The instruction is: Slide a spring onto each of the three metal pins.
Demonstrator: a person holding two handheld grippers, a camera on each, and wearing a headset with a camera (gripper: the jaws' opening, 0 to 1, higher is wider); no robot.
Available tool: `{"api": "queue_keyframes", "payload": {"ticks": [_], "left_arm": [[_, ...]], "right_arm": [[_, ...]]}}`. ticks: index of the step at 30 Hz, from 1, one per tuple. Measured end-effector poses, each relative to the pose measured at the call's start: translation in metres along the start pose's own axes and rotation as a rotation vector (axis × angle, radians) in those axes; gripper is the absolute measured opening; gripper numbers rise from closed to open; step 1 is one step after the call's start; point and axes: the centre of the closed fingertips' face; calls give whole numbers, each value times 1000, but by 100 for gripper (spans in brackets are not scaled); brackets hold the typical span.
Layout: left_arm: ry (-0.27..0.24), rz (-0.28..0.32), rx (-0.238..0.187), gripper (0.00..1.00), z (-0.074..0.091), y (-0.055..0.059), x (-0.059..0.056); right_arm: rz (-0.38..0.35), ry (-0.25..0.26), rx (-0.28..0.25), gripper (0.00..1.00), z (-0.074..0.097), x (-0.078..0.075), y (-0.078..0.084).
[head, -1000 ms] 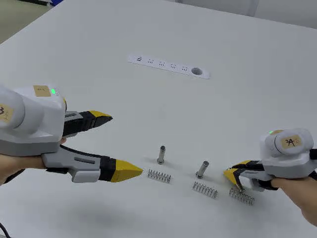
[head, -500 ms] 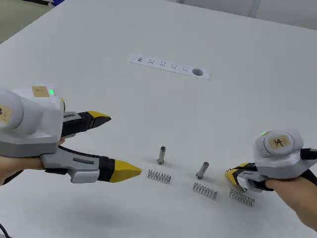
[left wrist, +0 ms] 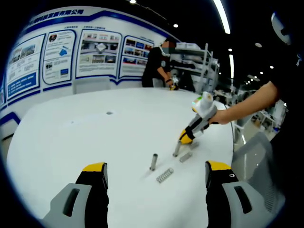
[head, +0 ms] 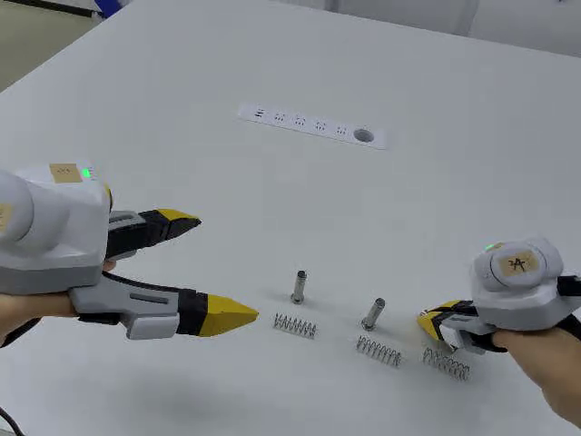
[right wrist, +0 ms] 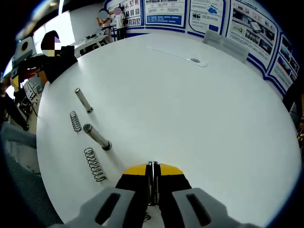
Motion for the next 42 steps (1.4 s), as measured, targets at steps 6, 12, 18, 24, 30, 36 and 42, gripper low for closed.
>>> {"api": "queue_keyframes", "payload": {"ticks": [6,12,18,24,30,36,42], "left_arm": [[1,10,-4,85,-1,1,-3],[6,11,-5,85,-3,1,-6],[10,8,-9,85,-3,-1,-9],[7,7,-11,85,-1,-1,-11],[8,4,-5,85,1,0,-13],[3,2,-7,85,3,-2,-14],[8,-6,-8,85,1,-5,-18]], "right_arm": [[-32,15,-53,7,9,-5,-4],[-44,19,-91,7,15,-6,-5],[-52,27,-124,8,20,-6,-7],[-58,34,-158,8,24,-3,-10],[-82,44,-188,8,27,-4,-12],[-76,60,-210,8,33,-6,-13],[-69,76,-230,8,40,-9,-12]]}}
Point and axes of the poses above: the centre of the closed fingertips' face, and the gripper's own axes: z roughly backward along the fingers, x roughly to its left, y roughly out of its underside, and after that the axes turned 8 degrees about z, right-handed
